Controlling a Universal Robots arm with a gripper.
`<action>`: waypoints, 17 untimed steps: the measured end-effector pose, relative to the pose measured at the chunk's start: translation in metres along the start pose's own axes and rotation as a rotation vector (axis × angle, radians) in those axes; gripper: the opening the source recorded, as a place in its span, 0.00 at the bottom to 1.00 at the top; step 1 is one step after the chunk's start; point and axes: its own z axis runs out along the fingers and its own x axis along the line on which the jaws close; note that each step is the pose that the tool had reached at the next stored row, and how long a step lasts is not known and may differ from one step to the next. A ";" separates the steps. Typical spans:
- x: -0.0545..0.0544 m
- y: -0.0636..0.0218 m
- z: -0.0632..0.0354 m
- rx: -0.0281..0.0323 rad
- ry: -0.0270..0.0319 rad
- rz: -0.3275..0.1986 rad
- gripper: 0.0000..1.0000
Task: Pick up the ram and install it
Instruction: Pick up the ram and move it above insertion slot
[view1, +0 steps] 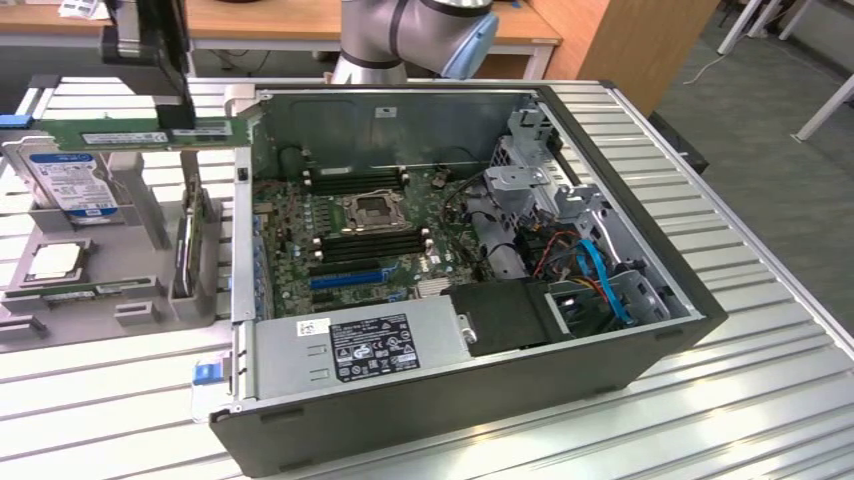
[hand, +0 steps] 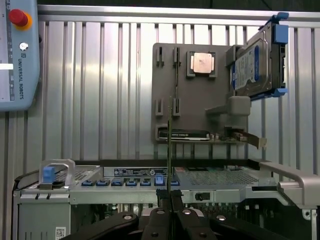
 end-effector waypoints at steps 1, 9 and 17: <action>0.000 -0.0026 -0.0001 0.0000 0.0001 0.000 0.12; 0.000 -0.0247 -0.0011 -0.0001 0.0000 0.000 0.12; -0.001 -0.0474 -0.0020 -0.0001 0.0000 0.000 0.12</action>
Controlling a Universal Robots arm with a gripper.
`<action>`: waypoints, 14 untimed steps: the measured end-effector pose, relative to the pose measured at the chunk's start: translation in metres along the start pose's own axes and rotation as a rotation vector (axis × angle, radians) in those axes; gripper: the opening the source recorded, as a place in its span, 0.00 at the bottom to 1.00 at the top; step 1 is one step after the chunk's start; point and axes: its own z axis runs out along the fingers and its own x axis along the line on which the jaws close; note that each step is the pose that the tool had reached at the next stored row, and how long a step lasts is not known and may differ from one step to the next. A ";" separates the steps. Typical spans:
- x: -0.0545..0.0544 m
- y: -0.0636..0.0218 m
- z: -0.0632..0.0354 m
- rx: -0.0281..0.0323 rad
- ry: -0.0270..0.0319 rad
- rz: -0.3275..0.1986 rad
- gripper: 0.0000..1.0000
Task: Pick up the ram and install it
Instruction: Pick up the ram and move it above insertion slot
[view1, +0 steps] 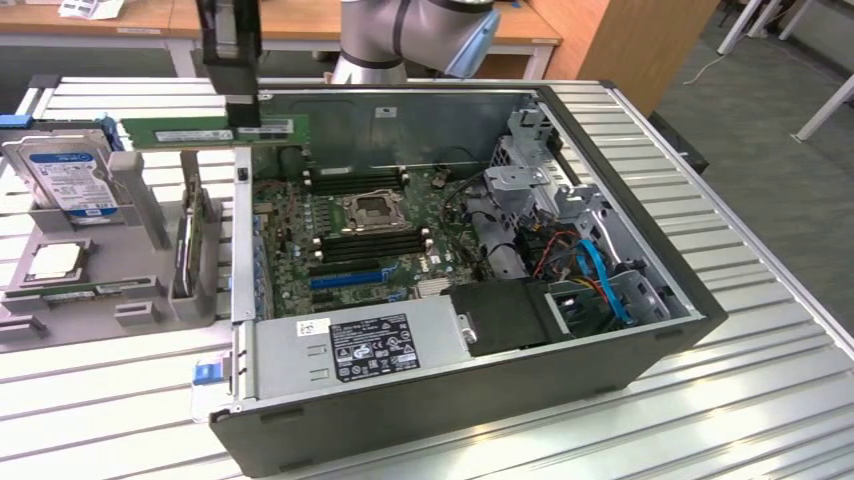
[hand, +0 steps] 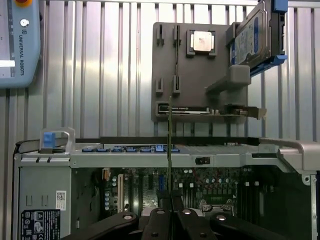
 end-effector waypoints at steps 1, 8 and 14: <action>0.000 -0.0029 -0.0001 0.0000 0.0000 0.000 0.12; 0.000 -0.0232 -0.0010 -0.0001 0.0000 0.000 0.12; -0.001 -0.0401 -0.0017 -0.0001 0.0000 0.000 0.12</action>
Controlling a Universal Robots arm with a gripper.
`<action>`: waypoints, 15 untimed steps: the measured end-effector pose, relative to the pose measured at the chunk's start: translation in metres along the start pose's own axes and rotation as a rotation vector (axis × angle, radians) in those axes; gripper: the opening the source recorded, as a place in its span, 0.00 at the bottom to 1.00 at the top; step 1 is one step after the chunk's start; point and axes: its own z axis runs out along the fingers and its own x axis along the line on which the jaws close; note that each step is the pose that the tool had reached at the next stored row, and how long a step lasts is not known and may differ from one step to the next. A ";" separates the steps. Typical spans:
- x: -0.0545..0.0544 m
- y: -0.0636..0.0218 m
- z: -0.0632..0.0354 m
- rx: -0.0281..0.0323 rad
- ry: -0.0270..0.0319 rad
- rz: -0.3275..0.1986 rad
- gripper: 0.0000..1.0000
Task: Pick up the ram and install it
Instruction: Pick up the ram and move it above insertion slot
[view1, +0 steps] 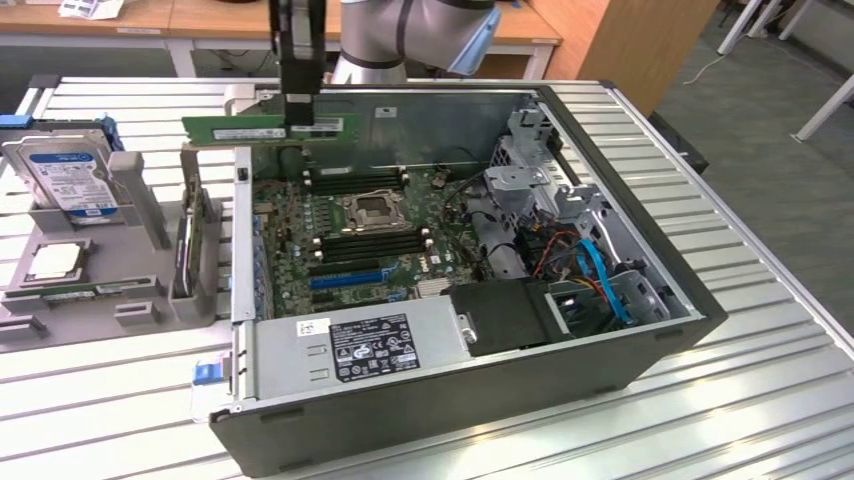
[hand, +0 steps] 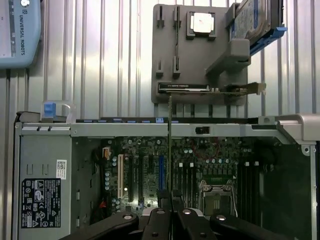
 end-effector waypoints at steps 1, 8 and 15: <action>0.000 -0.0028 -0.0001 0.0000 0.0000 0.000 0.12; 0.000 -0.0223 -0.0010 0.0000 0.0001 0.000 0.12; -0.001 -0.0416 -0.0018 -0.0003 0.0001 0.000 0.12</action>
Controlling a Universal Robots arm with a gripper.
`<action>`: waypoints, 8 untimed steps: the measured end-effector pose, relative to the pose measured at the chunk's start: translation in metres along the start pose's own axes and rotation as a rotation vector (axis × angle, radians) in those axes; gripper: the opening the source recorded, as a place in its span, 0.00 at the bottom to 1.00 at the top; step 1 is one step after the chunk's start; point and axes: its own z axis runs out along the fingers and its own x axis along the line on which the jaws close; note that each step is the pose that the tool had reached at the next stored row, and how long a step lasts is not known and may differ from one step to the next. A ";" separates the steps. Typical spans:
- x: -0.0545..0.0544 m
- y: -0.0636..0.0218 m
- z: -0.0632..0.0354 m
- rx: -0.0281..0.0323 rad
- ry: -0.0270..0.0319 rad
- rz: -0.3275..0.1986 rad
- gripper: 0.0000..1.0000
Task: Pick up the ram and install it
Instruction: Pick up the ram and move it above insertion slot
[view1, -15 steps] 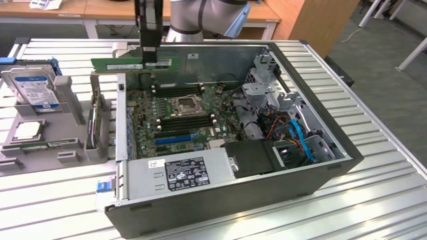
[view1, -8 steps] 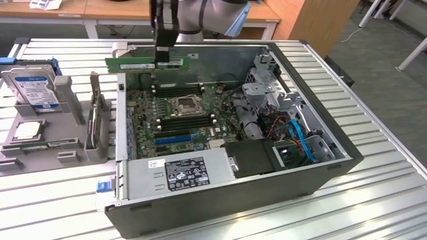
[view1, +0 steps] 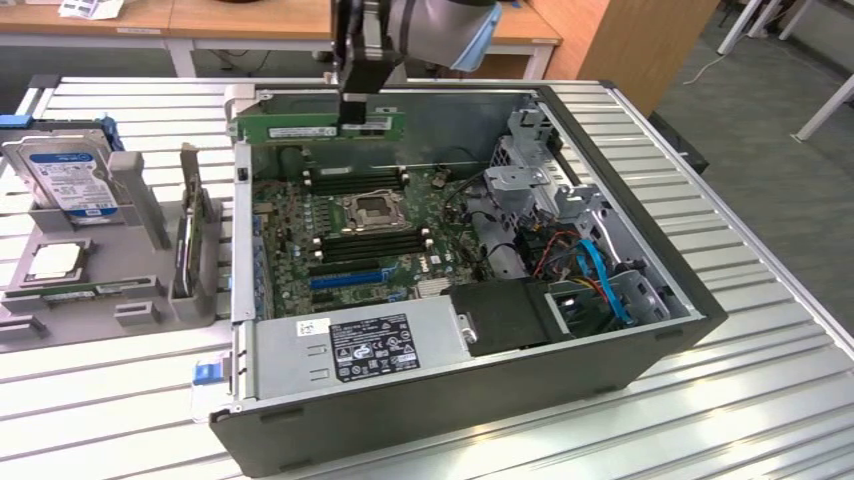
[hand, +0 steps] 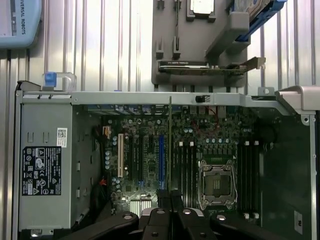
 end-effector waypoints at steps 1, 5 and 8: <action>0.000 -0.0027 -0.0001 0.0000 0.0000 0.000 0.12; 0.000 -0.0131 -0.0005 0.0000 -0.0001 0.000 0.12; 0.000 -0.0208 -0.0008 0.0000 0.0000 0.000 0.12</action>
